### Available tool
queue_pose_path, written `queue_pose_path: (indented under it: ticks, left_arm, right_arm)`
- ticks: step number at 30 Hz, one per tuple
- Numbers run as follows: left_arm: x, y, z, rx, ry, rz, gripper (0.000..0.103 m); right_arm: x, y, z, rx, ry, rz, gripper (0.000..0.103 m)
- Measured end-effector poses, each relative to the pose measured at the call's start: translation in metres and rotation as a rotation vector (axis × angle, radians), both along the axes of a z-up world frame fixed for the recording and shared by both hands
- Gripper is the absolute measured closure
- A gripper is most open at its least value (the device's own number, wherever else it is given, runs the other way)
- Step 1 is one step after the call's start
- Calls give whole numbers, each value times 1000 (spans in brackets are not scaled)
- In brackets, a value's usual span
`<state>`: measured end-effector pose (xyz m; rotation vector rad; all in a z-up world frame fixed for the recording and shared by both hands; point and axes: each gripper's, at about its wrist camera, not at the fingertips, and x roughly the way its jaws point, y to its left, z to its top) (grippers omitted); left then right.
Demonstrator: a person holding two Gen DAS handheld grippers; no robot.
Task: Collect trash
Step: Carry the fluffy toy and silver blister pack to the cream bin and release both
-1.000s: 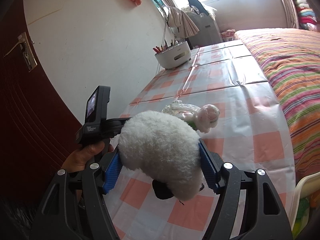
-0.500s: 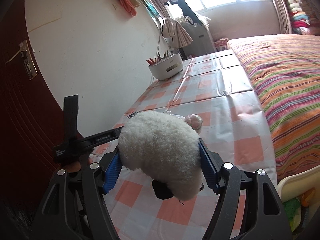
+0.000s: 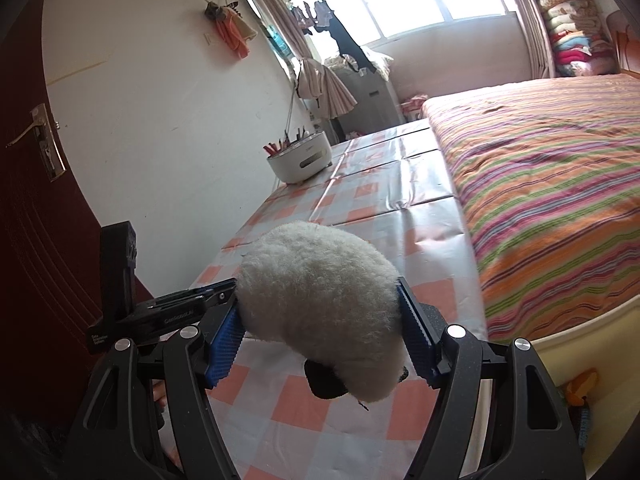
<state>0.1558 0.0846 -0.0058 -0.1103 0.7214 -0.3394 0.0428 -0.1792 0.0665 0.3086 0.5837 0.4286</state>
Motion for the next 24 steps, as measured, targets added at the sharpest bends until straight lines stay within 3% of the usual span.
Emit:
queue_pose_path:
  ticks: [14, 24]
  left_arm:
    - [-15, -29, -1, -3, -21, -117, 73]
    - [-22, -43, -5, 8, -14, -158, 73]
  right_arm:
    - [-36, -74, -7, 27, -27, -194, 35]
    - [-57, -103, -8, 23, -41, -314, 33]
